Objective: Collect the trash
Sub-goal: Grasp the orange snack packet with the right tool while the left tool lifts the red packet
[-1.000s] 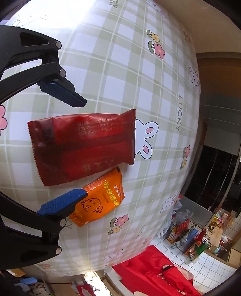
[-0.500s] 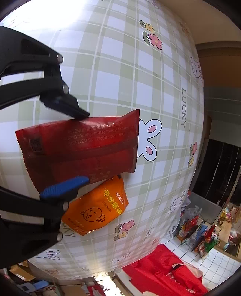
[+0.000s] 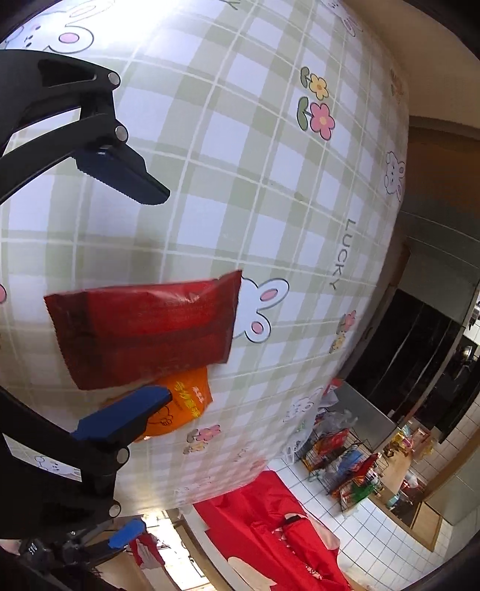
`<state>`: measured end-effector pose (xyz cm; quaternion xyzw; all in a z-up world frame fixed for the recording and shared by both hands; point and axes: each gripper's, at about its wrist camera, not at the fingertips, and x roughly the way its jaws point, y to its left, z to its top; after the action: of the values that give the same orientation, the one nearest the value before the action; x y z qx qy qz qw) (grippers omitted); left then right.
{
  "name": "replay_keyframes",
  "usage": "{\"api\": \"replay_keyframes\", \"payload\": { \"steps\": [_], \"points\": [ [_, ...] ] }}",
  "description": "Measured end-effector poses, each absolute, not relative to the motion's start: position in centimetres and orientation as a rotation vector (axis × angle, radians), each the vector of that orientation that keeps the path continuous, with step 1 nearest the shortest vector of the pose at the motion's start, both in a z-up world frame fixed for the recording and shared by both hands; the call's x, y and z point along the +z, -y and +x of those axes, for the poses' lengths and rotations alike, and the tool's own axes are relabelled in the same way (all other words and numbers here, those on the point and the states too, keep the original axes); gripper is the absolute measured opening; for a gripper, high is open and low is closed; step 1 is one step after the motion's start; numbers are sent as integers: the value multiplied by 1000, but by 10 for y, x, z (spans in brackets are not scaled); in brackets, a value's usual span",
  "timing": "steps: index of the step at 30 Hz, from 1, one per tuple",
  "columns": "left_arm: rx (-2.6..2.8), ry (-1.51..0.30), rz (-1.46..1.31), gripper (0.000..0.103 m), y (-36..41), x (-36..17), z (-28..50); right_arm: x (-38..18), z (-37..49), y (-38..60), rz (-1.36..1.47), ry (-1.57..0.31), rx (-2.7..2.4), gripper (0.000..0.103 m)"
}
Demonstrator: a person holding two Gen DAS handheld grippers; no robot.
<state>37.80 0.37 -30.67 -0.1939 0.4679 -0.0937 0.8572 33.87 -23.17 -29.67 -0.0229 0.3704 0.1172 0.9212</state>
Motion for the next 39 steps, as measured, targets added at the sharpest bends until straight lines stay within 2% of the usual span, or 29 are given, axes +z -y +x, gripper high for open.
{"api": "replay_keyframes", "payload": {
  "steps": [7, 14, 16, 25, 28, 39],
  "points": [
    [-148, -1072, -289, 97, 44, -327, 404, -317, 356, 239, -44, -818, 214, 97],
    [-103, -1075, -126, 96, 58, -333, 416, -337, 363, 253, -41, -872, 198, 97],
    [-98, -1048, -129, 76, 48, -331, 414, -341, 365, 249, -55, -877, 212, 97],
    [-184, -1017, -204, 40, -9, -324, 400, -354, 390, 210, -143, -911, 311, 97],
    [-196, -994, -253, 35, -30, -320, 387, -362, 404, 192, -181, -937, 337, 97],
    [-193, -855, -420, 34, -87, -286, 310, -377, 430, 167, -166, -999, 334, 96]
  ]
}}
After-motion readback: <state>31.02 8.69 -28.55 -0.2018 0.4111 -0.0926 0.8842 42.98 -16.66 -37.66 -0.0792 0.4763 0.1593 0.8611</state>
